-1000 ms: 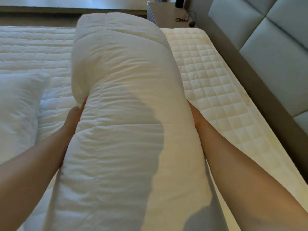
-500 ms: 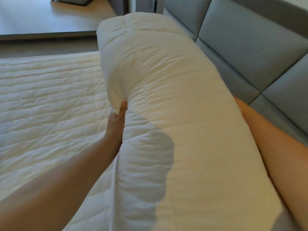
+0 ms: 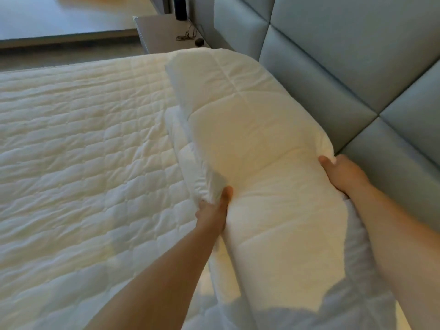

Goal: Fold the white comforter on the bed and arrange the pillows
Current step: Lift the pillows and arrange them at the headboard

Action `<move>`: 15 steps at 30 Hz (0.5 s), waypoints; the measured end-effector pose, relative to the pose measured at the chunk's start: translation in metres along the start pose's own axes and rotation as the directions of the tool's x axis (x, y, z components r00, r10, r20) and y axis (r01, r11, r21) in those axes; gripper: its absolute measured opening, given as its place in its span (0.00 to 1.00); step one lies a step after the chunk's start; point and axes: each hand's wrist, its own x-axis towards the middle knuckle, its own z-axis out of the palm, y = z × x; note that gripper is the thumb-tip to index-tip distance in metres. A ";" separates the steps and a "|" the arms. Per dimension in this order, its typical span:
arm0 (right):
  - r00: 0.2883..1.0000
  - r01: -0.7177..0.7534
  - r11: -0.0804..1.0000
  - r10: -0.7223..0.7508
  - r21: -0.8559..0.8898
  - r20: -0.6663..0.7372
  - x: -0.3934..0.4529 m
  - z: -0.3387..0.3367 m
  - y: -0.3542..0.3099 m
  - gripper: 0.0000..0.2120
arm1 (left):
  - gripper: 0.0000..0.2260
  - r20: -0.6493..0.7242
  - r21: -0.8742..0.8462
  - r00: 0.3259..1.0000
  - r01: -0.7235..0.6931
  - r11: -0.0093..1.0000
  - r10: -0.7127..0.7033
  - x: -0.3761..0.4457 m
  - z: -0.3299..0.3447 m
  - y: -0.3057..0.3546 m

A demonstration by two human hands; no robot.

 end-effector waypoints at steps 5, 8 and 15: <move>0.964 0.150 0.985 -0.126 0.086 -0.234 -0.005 -0.003 -0.022 0.17 | 0.46 0.057 -0.186 0.998 -0.029 0.982 0.040 0.005 -0.009 0.001; 0.899 0.241 0.956 -0.155 0.165 -0.411 -0.013 -0.037 -0.042 0.17 | 0.26 0.081 -0.337 0.988 -0.098 0.937 0.132 -0.008 -0.004 0.027; 0.799 0.344 0.920 -0.182 0.187 -0.573 -0.031 -0.108 -0.071 0.17 | 0.22 0.236 -0.448 0.929 -0.155 0.880 0.284 -0.012 0.011 0.059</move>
